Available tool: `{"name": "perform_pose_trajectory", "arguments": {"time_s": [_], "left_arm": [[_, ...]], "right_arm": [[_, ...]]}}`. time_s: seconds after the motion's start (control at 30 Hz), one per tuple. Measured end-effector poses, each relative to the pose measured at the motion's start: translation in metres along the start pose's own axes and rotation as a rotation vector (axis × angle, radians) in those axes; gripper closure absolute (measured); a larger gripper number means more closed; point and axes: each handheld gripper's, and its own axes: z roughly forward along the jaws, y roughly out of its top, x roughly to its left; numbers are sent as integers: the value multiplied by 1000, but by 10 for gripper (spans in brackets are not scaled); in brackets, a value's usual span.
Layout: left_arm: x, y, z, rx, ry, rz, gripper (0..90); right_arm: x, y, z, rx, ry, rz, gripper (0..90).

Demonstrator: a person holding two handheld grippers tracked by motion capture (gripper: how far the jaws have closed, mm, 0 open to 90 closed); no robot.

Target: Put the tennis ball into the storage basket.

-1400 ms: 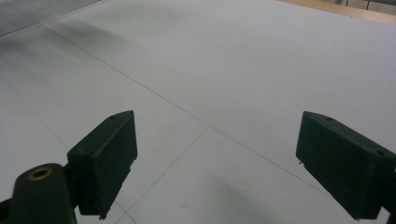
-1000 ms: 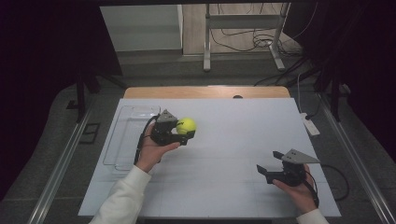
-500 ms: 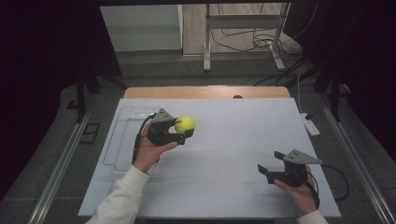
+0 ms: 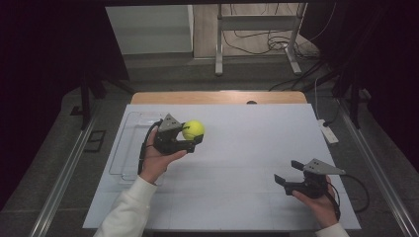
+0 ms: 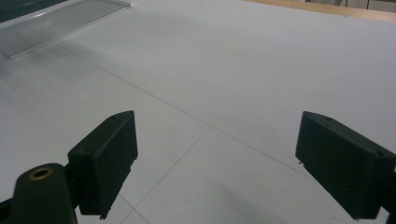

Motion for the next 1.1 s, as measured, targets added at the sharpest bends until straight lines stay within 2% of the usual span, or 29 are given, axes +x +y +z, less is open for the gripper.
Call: {"name": "perform_pose_trajectory", "arguments": {"time_s": [0.2, 0.53, 1.1], "left_arm": [[-4, 0, -4, -4, -4, 19, 267], [2, 2, -7, -24, -12, 4, 267], [9, 3, -14, -38, 16, -7, 267]], "right_arm": [[1, 2, 2, 0, -3, -7, 131], [1, 2, 6, 10, -3, -2, 130], [0, 1, 3, 9, -8, -1, 130]]}}
